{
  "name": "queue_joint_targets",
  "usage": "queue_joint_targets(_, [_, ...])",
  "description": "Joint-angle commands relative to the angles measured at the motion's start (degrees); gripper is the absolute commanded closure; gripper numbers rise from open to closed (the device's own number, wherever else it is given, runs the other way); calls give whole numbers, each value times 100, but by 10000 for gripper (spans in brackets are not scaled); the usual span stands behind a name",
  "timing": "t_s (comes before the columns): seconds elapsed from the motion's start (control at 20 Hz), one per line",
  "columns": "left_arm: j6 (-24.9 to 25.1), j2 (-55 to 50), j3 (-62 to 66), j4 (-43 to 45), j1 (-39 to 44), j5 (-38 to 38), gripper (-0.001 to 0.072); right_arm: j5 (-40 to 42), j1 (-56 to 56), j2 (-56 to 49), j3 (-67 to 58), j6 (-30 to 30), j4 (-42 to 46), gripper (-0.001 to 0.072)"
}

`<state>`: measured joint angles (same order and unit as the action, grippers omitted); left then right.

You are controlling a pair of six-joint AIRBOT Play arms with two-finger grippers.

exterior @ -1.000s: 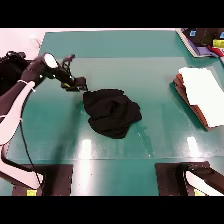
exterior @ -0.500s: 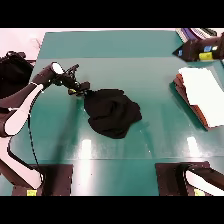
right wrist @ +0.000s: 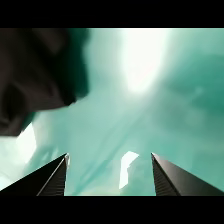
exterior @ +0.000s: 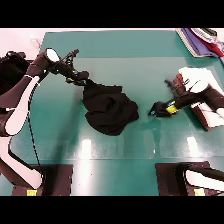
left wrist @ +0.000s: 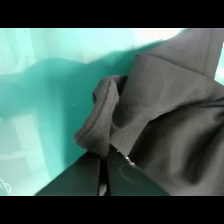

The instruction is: Fold the shirts.

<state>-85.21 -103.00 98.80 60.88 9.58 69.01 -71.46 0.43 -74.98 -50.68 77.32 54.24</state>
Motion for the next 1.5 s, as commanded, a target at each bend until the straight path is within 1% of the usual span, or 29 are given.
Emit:
queue_joint_targets(0.0, [17, -2, 83, 20, -4, 107, 680, 815, 542, -623, 531, -627, -1250, 128])
queue_joint_targets(0.1, [17, -2, 83, 17, -4, 109, 680, 1161, 883, -892, 310, -833, -1731, 132])
queue_joint_targets(0.15, [17, -2, 83, 17, -4, 109, 680, 1305, 1036, -999, 131, -839, -1770, 140])
queue_joint_targets(0.2, [17, -2, 83, 17, -4, 111, 680, 1399, 1158, -1097, -59, -841, -1698, 218])
queue_joint_targets(0.25, [17, -2, 83, 17, -4, 114, 680, 1486, 1272, -1178, -232, -846, -1648, 374])
queue_joint_targets(0.3, [17, 4, 83, 17, -4, 133, 680, 1563, 1353, -1220, -367, -870, -1652, 567])
queue_joint_targets(0.35, [20, 44, 83, 24, -4, 142, 680, 1589, 1394, -1215, -481, -944, -1641, 691])
queue_joint_targets(0.4, [20, 155, 98, 59, -7, 114, 681, 1554, 1386, -1156, -647, -933, -1534, 692])
queue_joint_targets(0.5, [20, 592, 269, 411, -11, 39, 681, 1362, 1176, -761, -1038, -828, -1088, 693])
queue_joint_targets(0.6, [22, 1228, 704, 914, -11, 39, 681, 957, 769, -118, -1602, -592, -505, 693])
queue_joint_targets(0.7, [28, 2015, 1213, 1123, -11, -11, 681, 450, 317, 605, -2282, -420, -140, 693])
queue_joint_targets(0.85, [46, 3257, 1858, 1093, -9, -144, 681, -72, -225, 1504, -3359, -299, -17, 693])
queue_joint_targets(1.0, [44, 4457, 1875, 1097, -9, -396, 681, -251, -612, 2159, -4186, -101, -2, 693])
queue_joint_targets(1.1, [37, 4966, 1875, 1097, -9, -518, 682, -409, -857, 2376, -4634, 7, -2, 694])
queue_joint_targets(1.2, [20, 5248, 1875, 1099, -9, -675, 682, -575, -1040, 2400, -5084, 155, -4, 694])
queue_joint_targets(1.3, [20, 5252, 1873, 1095, -9, -693, 682, -756, -1054, 2227, -5552, 269, -4, 694])
queue_joint_targets(1.45, [28, 4935, 1781, 1128, -9, -647, 682, -918, -761, 1674, -6181, 468, 2, 694])
